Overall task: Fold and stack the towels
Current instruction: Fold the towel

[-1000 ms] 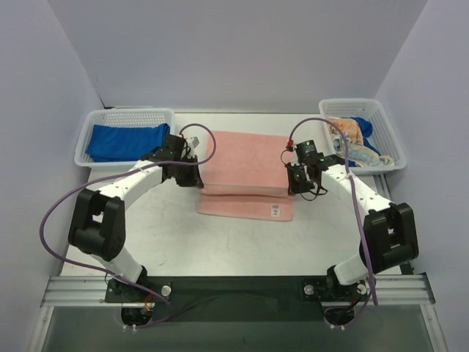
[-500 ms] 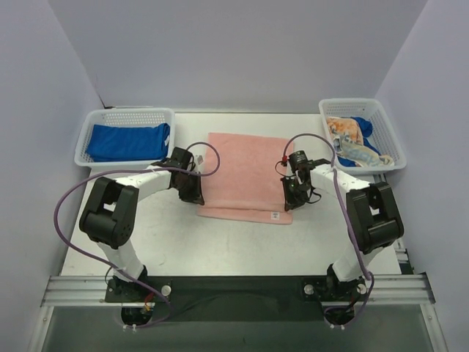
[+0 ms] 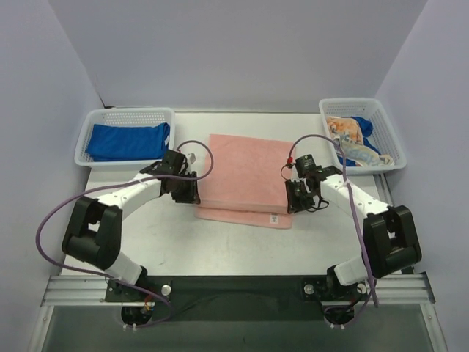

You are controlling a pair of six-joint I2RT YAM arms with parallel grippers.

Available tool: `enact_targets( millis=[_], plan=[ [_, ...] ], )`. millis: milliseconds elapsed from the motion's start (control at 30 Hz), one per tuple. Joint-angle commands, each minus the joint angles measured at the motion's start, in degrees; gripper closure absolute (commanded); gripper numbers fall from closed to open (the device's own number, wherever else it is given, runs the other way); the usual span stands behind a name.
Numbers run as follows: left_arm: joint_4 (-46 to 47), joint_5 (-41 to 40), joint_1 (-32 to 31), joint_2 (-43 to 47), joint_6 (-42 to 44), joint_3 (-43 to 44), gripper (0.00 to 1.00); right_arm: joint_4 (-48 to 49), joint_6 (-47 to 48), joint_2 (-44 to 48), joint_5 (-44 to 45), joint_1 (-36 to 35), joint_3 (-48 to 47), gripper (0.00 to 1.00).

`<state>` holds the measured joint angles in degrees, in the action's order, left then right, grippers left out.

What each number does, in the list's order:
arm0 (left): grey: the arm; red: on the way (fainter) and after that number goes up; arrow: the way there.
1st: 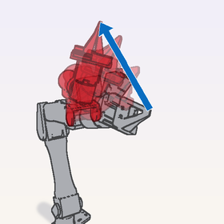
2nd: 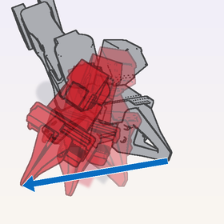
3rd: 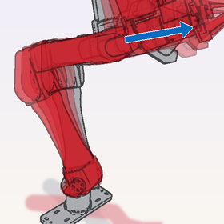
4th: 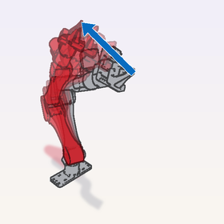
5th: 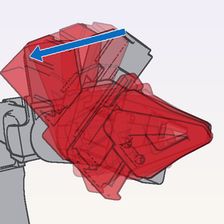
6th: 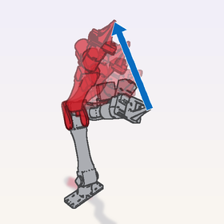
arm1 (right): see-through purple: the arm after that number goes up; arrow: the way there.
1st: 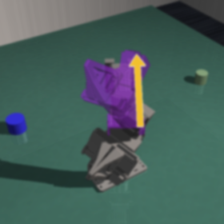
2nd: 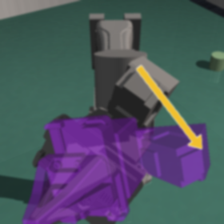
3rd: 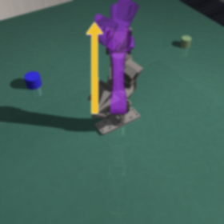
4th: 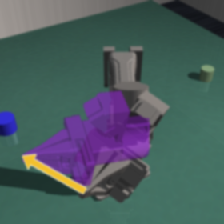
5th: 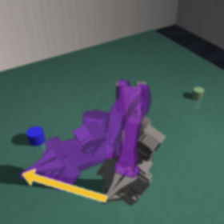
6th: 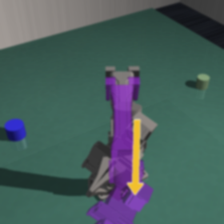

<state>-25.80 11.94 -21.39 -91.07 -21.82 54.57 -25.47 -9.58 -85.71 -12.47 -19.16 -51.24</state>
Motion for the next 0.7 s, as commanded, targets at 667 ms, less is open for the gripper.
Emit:
enact_targets(
  millis=[667],
  plan=[
    [-0.4, -6.7, -6.0, 20.4, -11.2, -4.5, 0.21, -5.2, -12.6, 20.8, 0.6, -14.0, 7.5, 0.62]
  ],
)
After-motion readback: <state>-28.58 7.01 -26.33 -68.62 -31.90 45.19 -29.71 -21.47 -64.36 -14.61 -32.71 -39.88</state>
